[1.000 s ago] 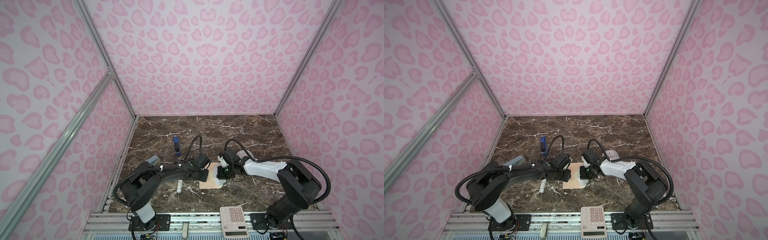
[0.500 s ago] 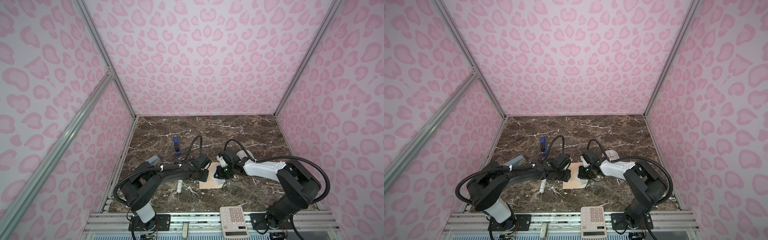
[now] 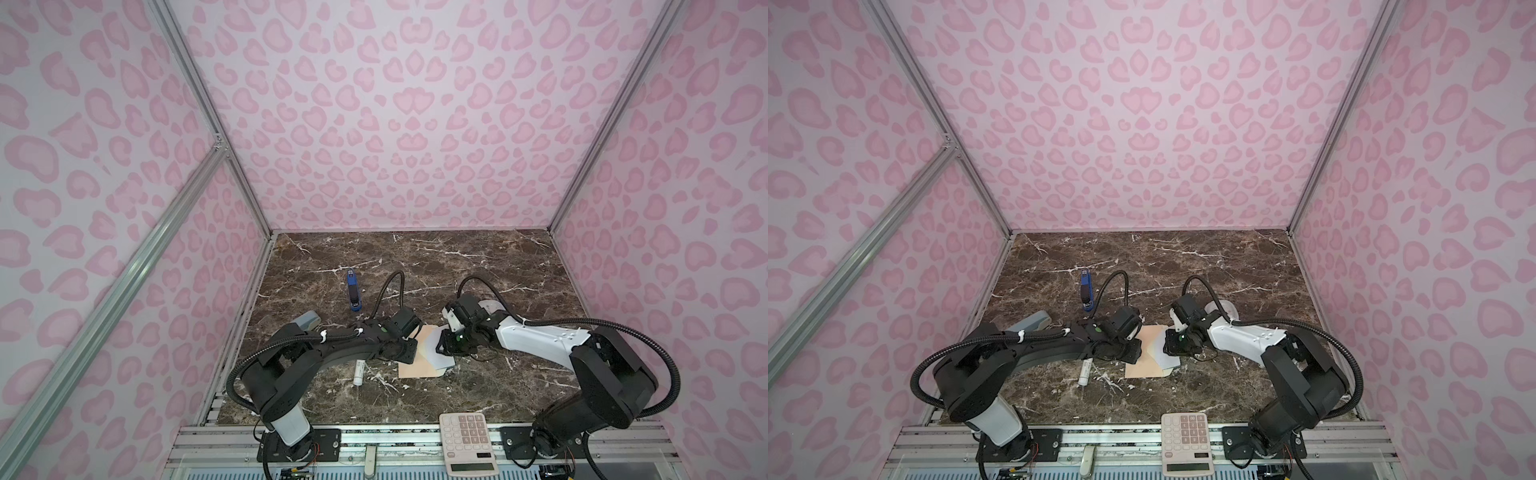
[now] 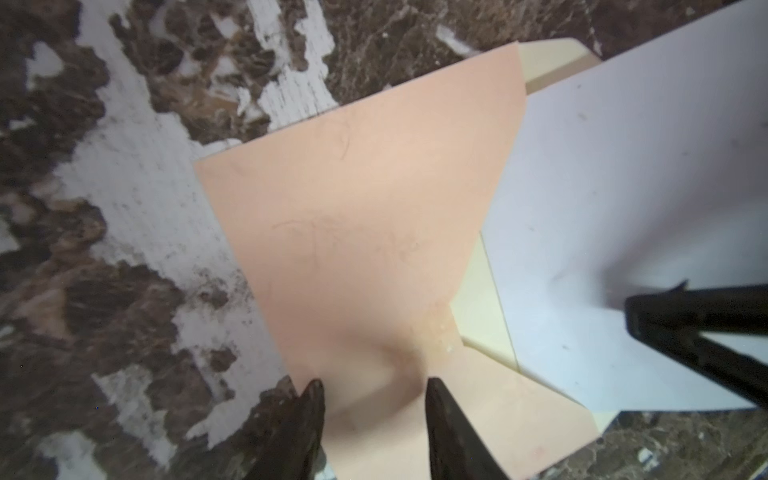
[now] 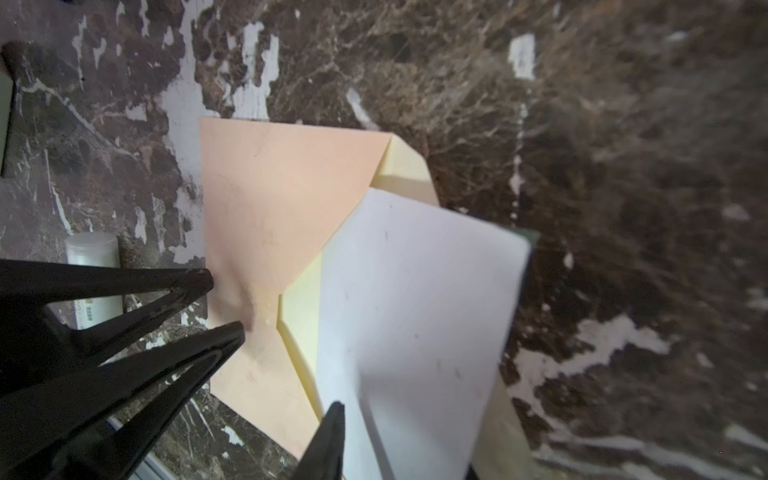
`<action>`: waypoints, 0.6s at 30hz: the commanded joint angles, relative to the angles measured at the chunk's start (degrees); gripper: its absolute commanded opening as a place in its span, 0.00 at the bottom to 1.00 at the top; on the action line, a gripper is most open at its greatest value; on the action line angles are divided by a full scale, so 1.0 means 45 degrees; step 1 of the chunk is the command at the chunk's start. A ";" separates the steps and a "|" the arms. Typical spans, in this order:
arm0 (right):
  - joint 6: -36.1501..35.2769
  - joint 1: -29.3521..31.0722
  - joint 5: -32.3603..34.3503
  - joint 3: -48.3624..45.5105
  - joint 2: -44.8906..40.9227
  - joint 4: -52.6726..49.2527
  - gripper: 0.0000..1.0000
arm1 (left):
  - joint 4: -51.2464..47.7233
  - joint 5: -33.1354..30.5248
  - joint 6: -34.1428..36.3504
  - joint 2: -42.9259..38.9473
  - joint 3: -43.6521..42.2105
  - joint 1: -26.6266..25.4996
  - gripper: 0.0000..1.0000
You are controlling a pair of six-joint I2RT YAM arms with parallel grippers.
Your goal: Place the letter into the envelope and seal it
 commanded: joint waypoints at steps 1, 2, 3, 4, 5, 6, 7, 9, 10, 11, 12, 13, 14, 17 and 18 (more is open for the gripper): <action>-0.0193 -0.0153 -0.0041 -0.0046 -0.0110 -0.0399 0.30 | -0.1429 -0.0094 -0.0050 0.0297 -0.0189 0.0027 0.43; -0.0221 -0.0239 -0.0072 -0.0046 -0.0134 -0.0445 0.29 | -0.1453 -0.0094 -0.0049 0.0312 -0.0197 0.0027 0.43; -0.0212 -0.0298 -0.0124 -0.0064 -0.0148 -0.0430 0.27 | -0.1452 -0.0094 -0.0059 0.0312 -0.0197 0.0019 0.43; -0.0194 -0.0344 -0.0151 -0.0130 -0.0181 -0.0394 0.24 | -0.1450 -0.0097 -0.0049 0.0322 -0.0197 0.0027 0.43; -0.0173 -0.0385 -0.0139 -0.0145 -0.0180 -0.0331 0.20 | -0.1445 -0.0080 -0.0049 0.0331 -0.0197 0.0027 0.43; -0.0142 -0.0403 -0.0155 -0.0172 -0.0162 -0.0279 0.16 | -0.1434 -0.0076 -0.0049 0.0331 -0.0187 0.0027 0.44; -0.0102 -0.0402 -0.0212 -0.0176 -0.0114 -0.0219 0.11 | -0.1431 -0.0069 -0.0059 0.0350 -0.0202 0.0027 0.43; 0.0031 -0.0405 -0.0357 -0.0220 -0.0037 0.0011 0.06 | -0.1435 -0.0056 -0.0049 0.0332 -0.0170 0.0025 0.43; 0.0132 -0.0405 -0.0442 -0.0286 0.0027 0.0186 0.03 | -0.1429 -0.0056 -0.0059 0.0331 -0.0166 0.0019 0.44; 0.0233 -0.0394 -0.0523 -0.0303 0.0083 0.0333 0.00 | -0.1461 -0.0055 -0.0030 0.0331 -0.0148 0.0007 0.43; 0.0292 -0.0397 -0.0578 -0.0326 0.0129 0.0419 0.00 | -0.1450 -0.0055 -0.0030 0.0341 -0.0122 0.0023 0.43; 0.0385 -0.0388 -0.0673 -0.0368 0.0172 0.0574 0.00 | -0.1449 -0.0037 -0.0030 0.0351 -0.0103 0.0008 0.43; 0.0509 -0.0380 -0.0756 -0.0421 0.0193 0.0728 0.00 | -0.1448 -0.0018 -0.0030 0.0370 -0.0080 -0.0003 0.43; 0.0790 -0.0376 -0.1003 -0.0554 0.0272 0.1189 0.00 | -0.1442 -0.0002 -0.0030 0.0409 -0.0030 -0.0012 0.44; 0.0874 -0.0385 -0.1073 -0.0602 0.0277 0.1303 0.00 | -0.1434 -0.0006 -0.0030 0.0409 -0.0031 -0.0012 0.43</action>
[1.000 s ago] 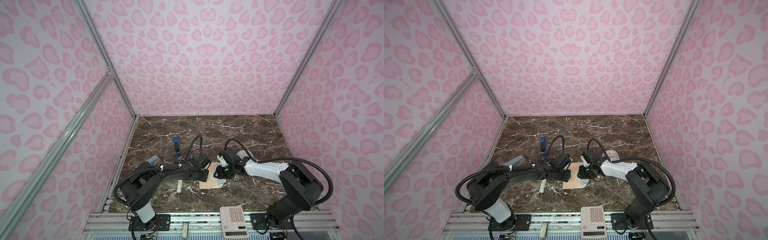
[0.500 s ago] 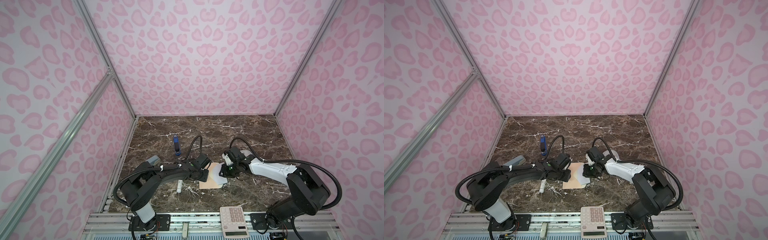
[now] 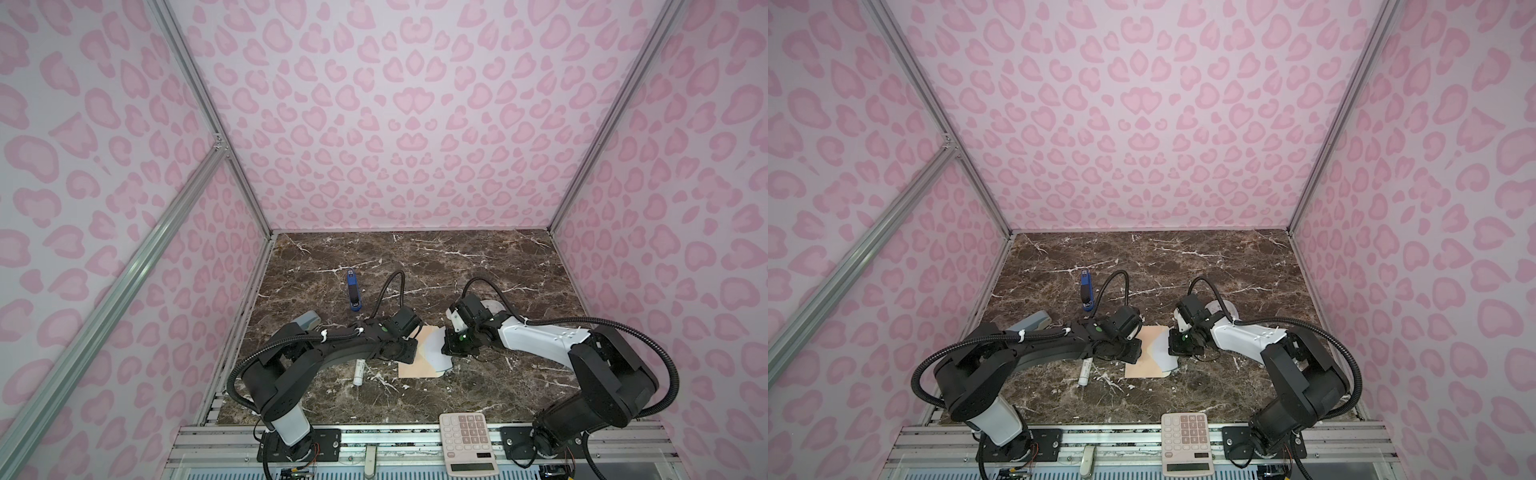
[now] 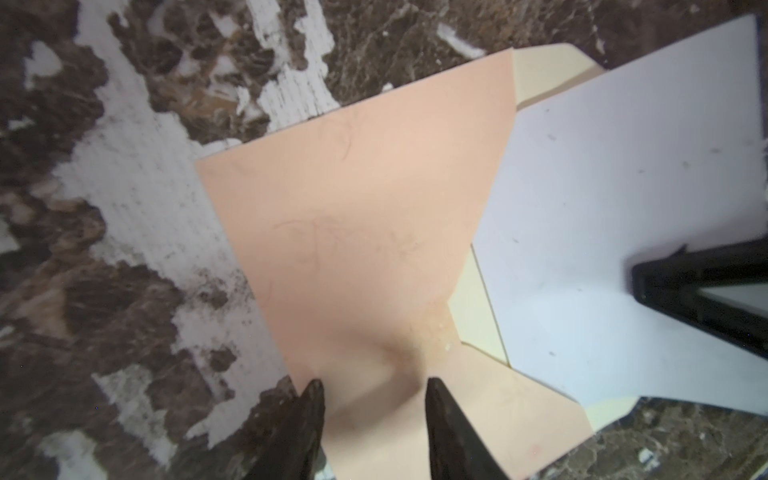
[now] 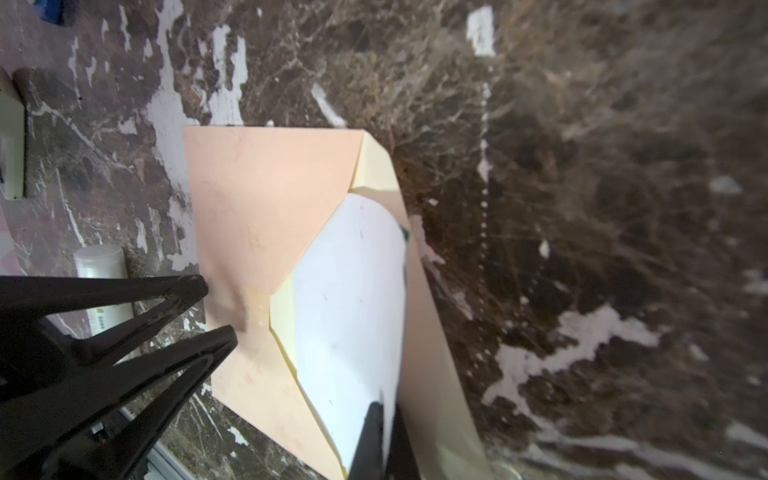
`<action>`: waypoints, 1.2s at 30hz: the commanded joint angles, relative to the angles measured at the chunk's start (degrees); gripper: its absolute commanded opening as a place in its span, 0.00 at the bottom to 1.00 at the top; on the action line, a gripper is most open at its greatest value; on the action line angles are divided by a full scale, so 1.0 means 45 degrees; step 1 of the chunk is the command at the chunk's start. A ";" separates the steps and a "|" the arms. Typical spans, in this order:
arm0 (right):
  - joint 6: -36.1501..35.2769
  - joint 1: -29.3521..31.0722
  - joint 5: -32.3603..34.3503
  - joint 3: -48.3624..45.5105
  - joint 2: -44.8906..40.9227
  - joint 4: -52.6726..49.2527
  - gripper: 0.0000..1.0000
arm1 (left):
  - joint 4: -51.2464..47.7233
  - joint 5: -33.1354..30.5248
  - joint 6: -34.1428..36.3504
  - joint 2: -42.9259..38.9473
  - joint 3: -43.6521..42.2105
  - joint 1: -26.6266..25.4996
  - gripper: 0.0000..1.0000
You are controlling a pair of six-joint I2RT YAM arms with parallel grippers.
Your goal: Place the letter into the envelope and seal it
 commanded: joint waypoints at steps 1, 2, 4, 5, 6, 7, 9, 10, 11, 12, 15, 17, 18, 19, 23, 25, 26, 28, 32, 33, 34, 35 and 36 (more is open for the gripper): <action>0.0501 0.0023 -0.0403 -0.0191 0.0117 0.0768 0.00 | -0.1274 0.0008 -0.0044 0.0348 -0.0167 0.0002 0.44; 0.0576 0.0042 -0.0486 -0.0252 0.0121 0.0913 0.00 | -0.1273 0.0011 -0.0037 0.0356 -0.0167 -0.0009 0.43; 0.0757 0.0033 -0.0636 -0.0329 0.0140 0.1178 0.00 | -0.1273 0.0008 -0.0037 0.0356 -0.0167 -0.0026 0.44; 0.0827 0.0052 -0.0689 -0.0349 0.0184 0.1314 0.00 | -0.1273 0.0013 -0.0042 0.0356 -0.0167 -0.0017 0.43; 0.0862 0.0070 -0.0735 -0.0358 0.0206 0.1398 0.00 | -0.1261 0.0028 -0.0035 0.0342 -0.0178 -0.0034 0.44; 0.0894 0.0115 -0.0736 -0.0339 0.0260 0.1454 0.00 | -0.1266 0.0033 -0.0053 0.0337 -0.0151 -0.0037 0.44; 0.0966 0.0188 -0.0772 -0.0293 0.0390 0.1604 0.00 | -0.1239 0.0072 -0.0054 0.0308 -0.0147 -0.0037 0.44; 0.0992 0.0237 -0.0804 -0.0242 0.0544 0.1651 0.00 | -0.1217 0.0086 -0.0054 0.0270 -0.0147 -0.0059 0.44; 0.0982 0.0302 -0.0814 -0.0144 0.0666 0.1653 0.00 | -0.1197 0.0110 -0.0044 0.0222 -0.0167 -0.0056 0.43; 0.0946 0.0371 -0.0814 -0.0069 0.0797 0.1636 0.00 | -0.1176 0.0111 -0.0035 0.0149 -0.0184 -0.0059 0.43; 0.0961 0.0460 -0.0781 -0.0069 0.1027 0.1700 0.00 | -0.1190 0.0105 0.0002 -0.0123 -0.0235 -0.0074 0.44; 0.0900 0.0452 -0.0666 -0.0140 0.1058 0.1690 0.00 | -0.1185 0.0116 0.0004 -0.0337 -0.0265 -0.0069 0.45; 0.0844 0.0462 -0.0568 -0.0142 0.1044 0.1604 0.00 | -0.1208 0.0128 0.0004 -0.0463 -0.0284 -0.0076 0.46; 0.0794 0.0452 -0.0508 -0.0119 0.1007 0.1519 0.00 | -0.1198 0.0138 0.0004 -0.0571 -0.0294 -0.0076 0.47; 0.0520 0.0443 -0.0190 -0.0006 0.0806 0.1066 0.08 | -0.1293 0.0138 -0.0049 -0.1215 -0.0381 -0.0074 0.54; 0.0445 0.0441 -0.0102 0.0068 0.0742 0.0901 0.11 | -0.1336 0.0130 -0.0107 -0.1593 -0.0449 -0.0069 0.57; 0.0398 0.0439 -0.0039 0.0073 0.0723 0.0829 0.13 | -0.1398 0.0111 -0.0127 -0.1796 -0.0459 -0.0073 0.58; 0.0362 0.0427 -0.0008 0.0093 0.0674 0.0738 0.15 | -0.1477 0.0071 -0.0170 -0.2118 -0.0508 -0.0056 0.61; 0.0305 0.0404 0.0086 0.0151 0.0606 0.0511 0.32 | -0.1329 0.0317 -0.0323 -0.2395 -0.0760 0.0213 0.62; 0.0278 0.0405 0.0143 0.0179 0.0574 0.0437 0.34 | -0.1216 0.0443 -0.0342 -0.2331 -0.0842 0.0325 0.61; 0.0264 0.0401 0.0163 0.0179 0.0567 0.0374 0.34 | -0.1115 0.0539 -0.0366 -0.2259 -0.0897 0.0396 0.60; 0.0254 0.0396 0.0180 0.0181 0.0538 0.0348 0.34 | -0.0927 0.0661 -0.0384 -0.2179 -0.0947 0.0484 0.59; 0.0230 0.0370 0.0165 0.0176 0.0481 0.0331 0.34 | -0.0798 0.0786 -0.0404 -0.2101 -0.0985 0.0551 0.57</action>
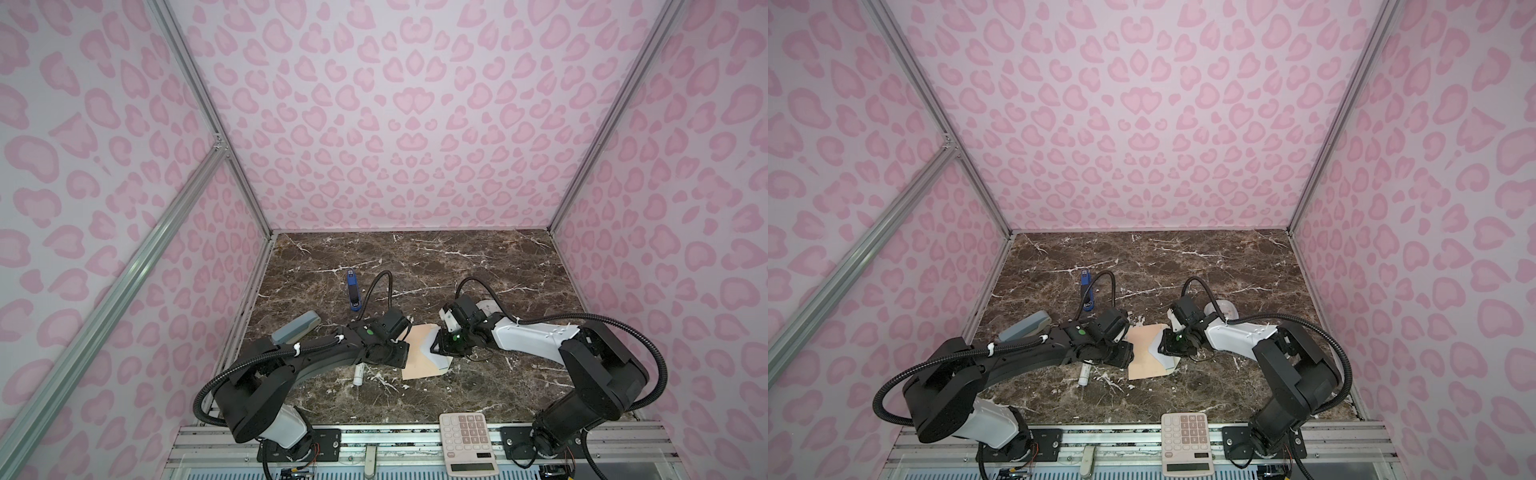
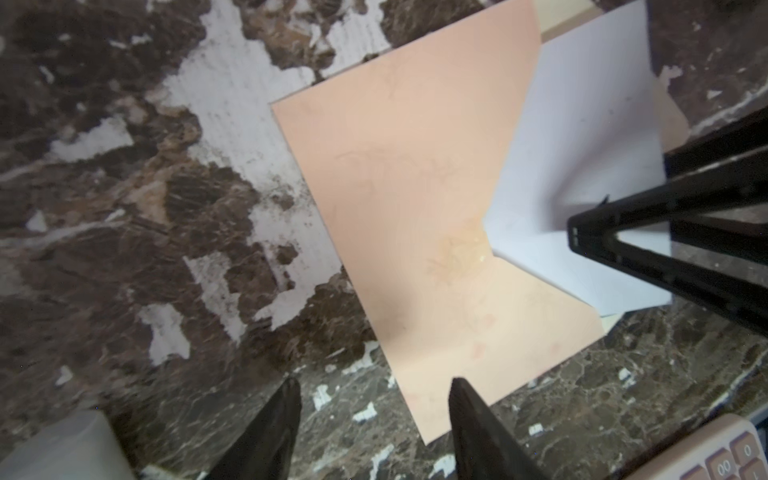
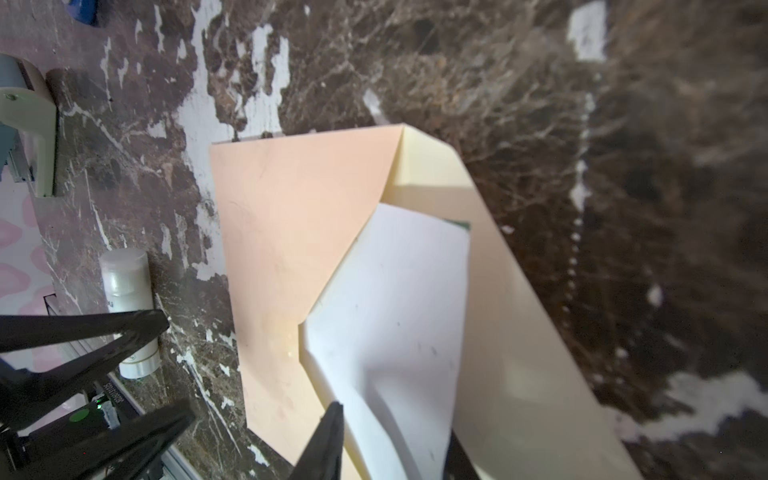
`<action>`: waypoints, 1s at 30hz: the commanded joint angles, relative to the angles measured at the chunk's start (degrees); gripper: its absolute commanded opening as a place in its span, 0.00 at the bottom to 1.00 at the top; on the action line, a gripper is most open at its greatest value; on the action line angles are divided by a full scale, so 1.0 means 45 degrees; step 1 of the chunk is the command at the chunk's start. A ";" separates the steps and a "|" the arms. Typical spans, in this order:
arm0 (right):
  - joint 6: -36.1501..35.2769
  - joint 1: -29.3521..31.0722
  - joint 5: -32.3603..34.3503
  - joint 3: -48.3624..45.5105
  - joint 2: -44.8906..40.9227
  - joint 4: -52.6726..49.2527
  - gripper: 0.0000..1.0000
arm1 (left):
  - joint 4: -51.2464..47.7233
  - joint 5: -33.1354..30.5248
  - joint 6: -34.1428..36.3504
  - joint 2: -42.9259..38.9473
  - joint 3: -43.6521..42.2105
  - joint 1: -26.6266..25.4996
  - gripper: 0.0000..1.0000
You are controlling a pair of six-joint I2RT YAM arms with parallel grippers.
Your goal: Place the letter into the envelope and seal it
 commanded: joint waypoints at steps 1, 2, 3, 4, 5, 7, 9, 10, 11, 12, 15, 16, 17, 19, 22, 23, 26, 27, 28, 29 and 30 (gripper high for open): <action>-0.0188 -0.0029 0.0351 0.0011 -0.0114 -0.0495 0.32 | 0.0411 0.0549 -0.0163 0.0209 -0.0095 0.0157 0.56; -0.0182 -0.0058 0.0357 0.0015 -0.0160 -0.0506 0.30 | 0.0556 0.0678 -0.0163 0.0301 -0.0075 0.0197 0.55; -0.0211 -0.0062 0.0352 0.0006 -0.0171 -0.0532 0.28 | 0.0715 0.0810 -0.0162 0.0389 -0.0040 0.0248 0.55; -0.0200 -0.0082 0.0343 0.0013 -0.0178 -0.0542 0.27 | 0.0810 0.0908 -0.0163 0.0505 -0.0003 0.0273 0.54; -0.0193 -0.0088 0.0347 0.0011 -0.0194 -0.0590 0.27 | 0.0896 0.1004 -0.0160 0.0611 0.0057 0.0293 0.54; -0.0231 -0.0090 0.0440 0.0055 -0.0216 -0.0692 0.29 | 0.1046 0.1119 -0.0127 0.0806 0.0184 0.0327 0.54; -0.0303 -0.0104 0.0570 0.0106 -0.0219 -0.0862 0.34 | 0.1186 0.1262 -0.0124 0.1030 0.0311 0.0380 0.53; -0.0311 -0.0102 0.0642 0.0137 -0.0207 -0.0949 0.35 | 0.1216 0.1310 -0.0105 0.1132 0.0351 0.0376 0.52; -0.0328 -0.0102 0.0686 0.0181 -0.0219 -0.1030 0.38 | 0.1264 0.1365 -0.0104 0.1232 0.0391 0.0405 0.51; -0.0335 -0.0091 0.0741 0.0228 -0.0219 -0.1103 0.40 | 0.1311 0.1393 -0.0104 0.1288 0.0414 0.0424 0.51; -0.0403 -0.0101 0.0956 0.0372 -0.0275 -0.1344 0.42 | 0.1480 0.1597 -0.0094 0.1513 0.0487 0.0482 0.48; -0.0407 -0.0098 0.1035 0.0452 -0.0247 -0.1463 0.42 | 0.1496 0.1668 -0.0104 0.1619 0.0521 0.0484 0.48; -0.0433 -0.0099 0.1103 0.0518 -0.0181 -0.1559 0.41 | 0.1495 0.1704 -0.0104 0.1726 0.0554 0.0493 0.47; -0.0452 -0.0081 0.1174 0.0633 -0.0106 -0.1724 0.42 | 0.1523 0.1777 -0.0104 0.1881 0.0588 0.0510 0.47; -0.0449 0.0002 0.1214 0.0770 0.0054 -0.1807 0.42 | 0.1543 0.1832 -0.0124 0.2050 0.0607 0.0529 0.47; -0.0457 0.0039 0.1197 0.0792 0.0108 -0.1828 0.41 | 0.1577 0.1859 -0.0142 0.2099 0.0609 0.0536 0.47; -0.0430 0.0182 0.1188 0.0939 0.0321 -0.1837 0.42 | 0.1631 0.1919 -0.0158 0.2204 0.0572 0.0534 0.47; -0.0439 0.0238 0.1158 0.0999 0.0414 -0.1857 0.42 | 0.1642 0.1938 -0.0163 0.2228 0.0569 0.0532 0.47; -0.0413 0.0315 0.1139 0.1065 0.0511 -0.1816 0.42 | 0.1654 0.1956 -0.0170 0.2248 0.0553 0.0532 0.47; -0.0379 0.0370 0.1124 0.1104 0.0572 -0.1783 0.42 | 0.1680 0.1979 -0.0182 0.2249 0.0520 0.0540 0.47; -0.0345 0.0435 0.1103 0.1127 0.0641 -0.1750 0.42 | 0.1685 0.1988 -0.0182 0.2258 0.0524 0.0534 0.47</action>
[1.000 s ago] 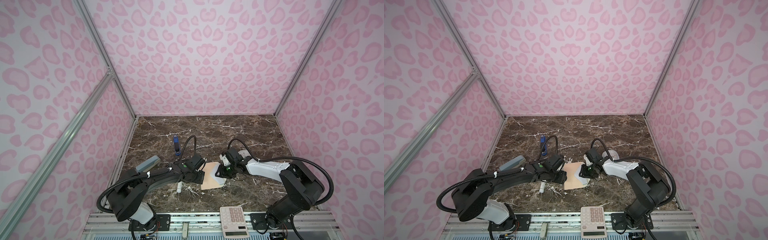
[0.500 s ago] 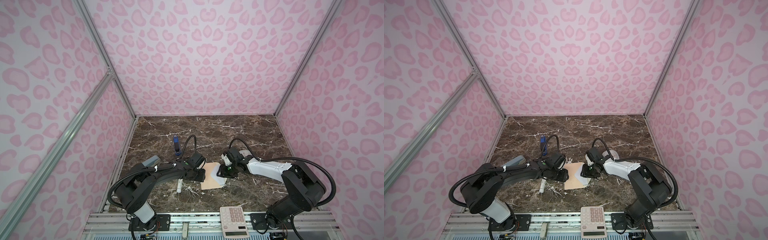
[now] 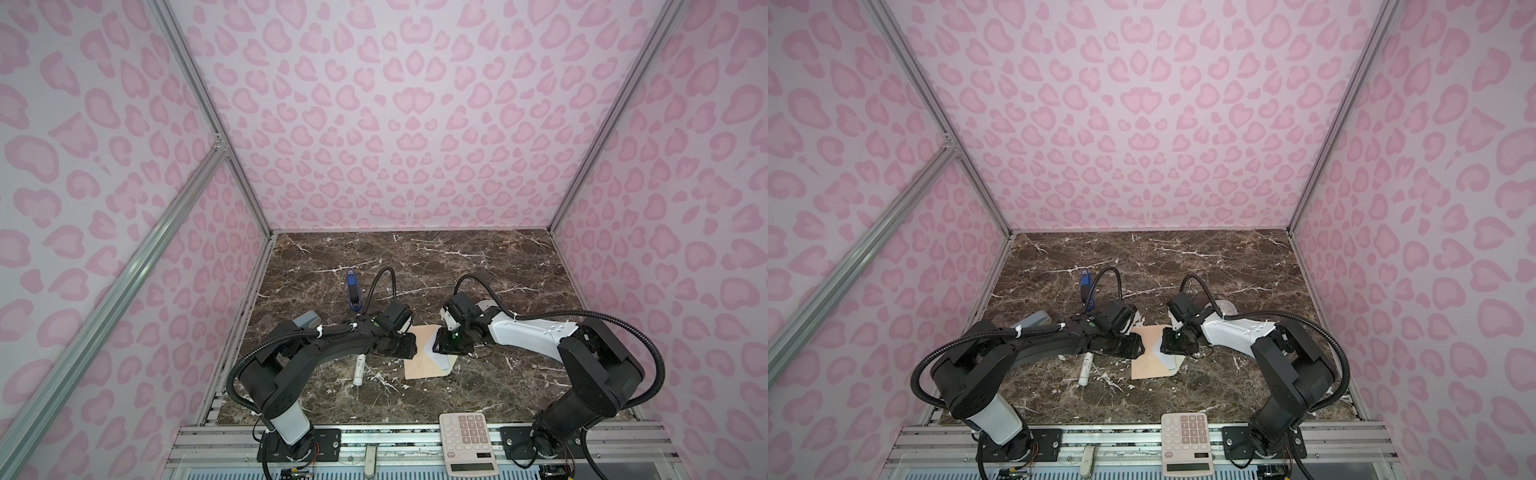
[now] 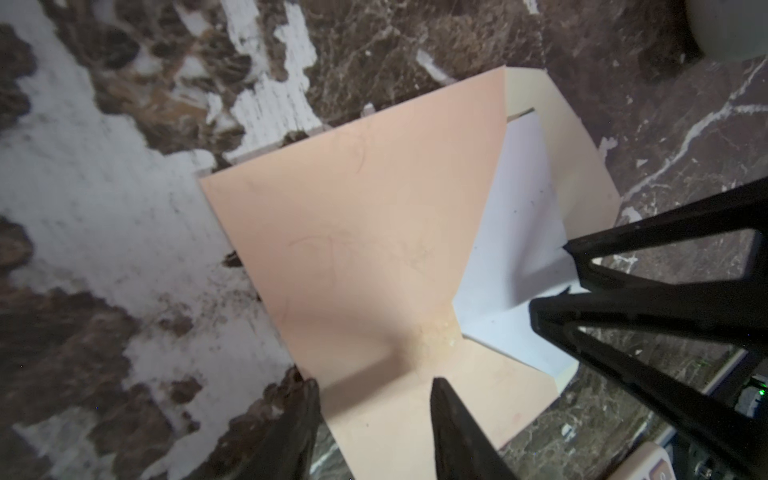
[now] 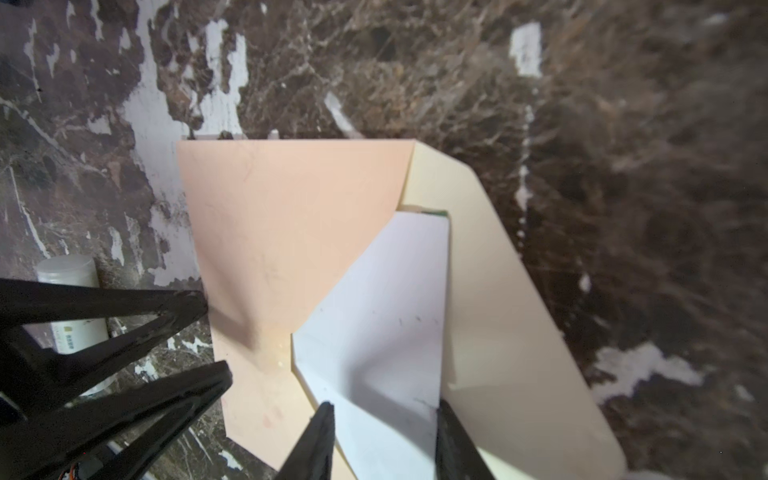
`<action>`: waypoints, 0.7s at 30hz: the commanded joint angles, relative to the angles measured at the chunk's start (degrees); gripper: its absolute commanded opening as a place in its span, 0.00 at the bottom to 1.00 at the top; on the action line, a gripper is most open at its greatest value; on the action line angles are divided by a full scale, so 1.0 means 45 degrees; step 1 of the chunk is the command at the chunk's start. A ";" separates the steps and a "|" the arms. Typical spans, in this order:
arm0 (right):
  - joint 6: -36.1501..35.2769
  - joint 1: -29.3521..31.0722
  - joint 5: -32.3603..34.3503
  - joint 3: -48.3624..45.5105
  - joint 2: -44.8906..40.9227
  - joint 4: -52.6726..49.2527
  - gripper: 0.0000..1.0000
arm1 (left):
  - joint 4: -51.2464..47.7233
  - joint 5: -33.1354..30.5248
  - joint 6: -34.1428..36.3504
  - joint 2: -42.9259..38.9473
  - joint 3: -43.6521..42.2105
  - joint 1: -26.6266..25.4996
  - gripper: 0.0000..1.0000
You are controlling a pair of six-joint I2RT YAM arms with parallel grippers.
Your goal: Place the letter into the envelope and seal it
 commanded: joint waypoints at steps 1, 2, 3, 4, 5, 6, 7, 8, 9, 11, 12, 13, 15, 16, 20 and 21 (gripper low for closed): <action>0.0033 0.0192 0.0080 0.0108 0.0273 -0.0060 0.42 | -0.0611 0.0016 -0.0080 0.0178 -0.0106 -0.0006 0.47; 0.0071 0.0264 0.0043 0.0166 0.0326 -0.0026 0.42 | -0.0612 0.0016 -0.0080 0.0175 -0.0110 -0.0005 0.47; 0.0113 0.0296 0.0036 0.0210 0.0385 0.0010 0.42 | -0.0593 0.0016 -0.0080 0.0157 -0.0126 -0.0007 0.47; 0.0166 0.0352 -0.0025 0.0235 0.0441 0.0063 0.42 | -0.0591 0.0016 -0.0088 0.0155 -0.0129 0.0007 0.47; 0.0238 0.0396 -0.0055 0.0261 0.0473 0.0105 0.42 | -0.0570 0.0016 -0.0090 0.0137 -0.0148 -0.0004 0.47; 0.0273 0.0428 -0.0091 0.0257 0.0512 0.0148 0.42 | -0.0550 0.0016 -0.0112 0.0136 -0.0177 -0.0007 0.47; 0.0326 0.0464 -0.0116 0.0246 0.0538 0.0172 0.42 | -0.0537 0.0016 -0.0119 0.0116 -0.0206 -0.0007 0.47; 0.0353 0.0467 -0.0083 0.0246 0.0502 0.0151 0.42 | -0.0545 -0.0019 -0.0137 0.0082 -0.0246 0.0004 0.47; 0.0367 0.0461 -0.0021 0.0236 0.0457 0.0103 0.43 | -0.0559 -0.0051 -0.0139 0.0044 -0.0302 -0.0007 0.47; 0.0355 0.0441 0.0131 0.0163 0.0244 -0.0027 0.45 | -0.0654 -0.0181 -0.0149 -0.0092 -0.0405 -0.0002 0.47; 0.0336 0.0414 0.0156 0.0137 0.0140 -0.0089 0.45 | -0.0714 -0.0265 -0.0120 -0.0145 -0.0430 -0.0004 0.47; 0.0310 0.0359 0.0244 0.0135 0.0039 -0.0215 0.47 | -0.0797 -0.0360 -0.0119 -0.0209 -0.0470 -0.0005 0.47; 0.0253 0.0301 0.0366 0.0113 -0.0147 -0.0431 0.49 | -0.0993 -0.0523 -0.0081 -0.0302 -0.0475 -0.0004 0.47; 0.0226 0.0268 0.0427 0.0093 -0.0259 -0.0522 0.50 | -0.1069 -0.0623 -0.0062 -0.0332 -0.0471 -0.0007 0.47; 0.0204 0.0188 0.0467 0.0132 -0.0422 -0.0753 0.52 | -0.1201 -0.0696 -0.0061 -0.0406 -0.0491 -0.0026 0.47; 0.0235 0.0197 0.0451 0.0115 -0.0410 -0.0736 0.52 | -0.1216 -0.0677 -0.0061 -0.0393 -0.0519 -0.0027 0.47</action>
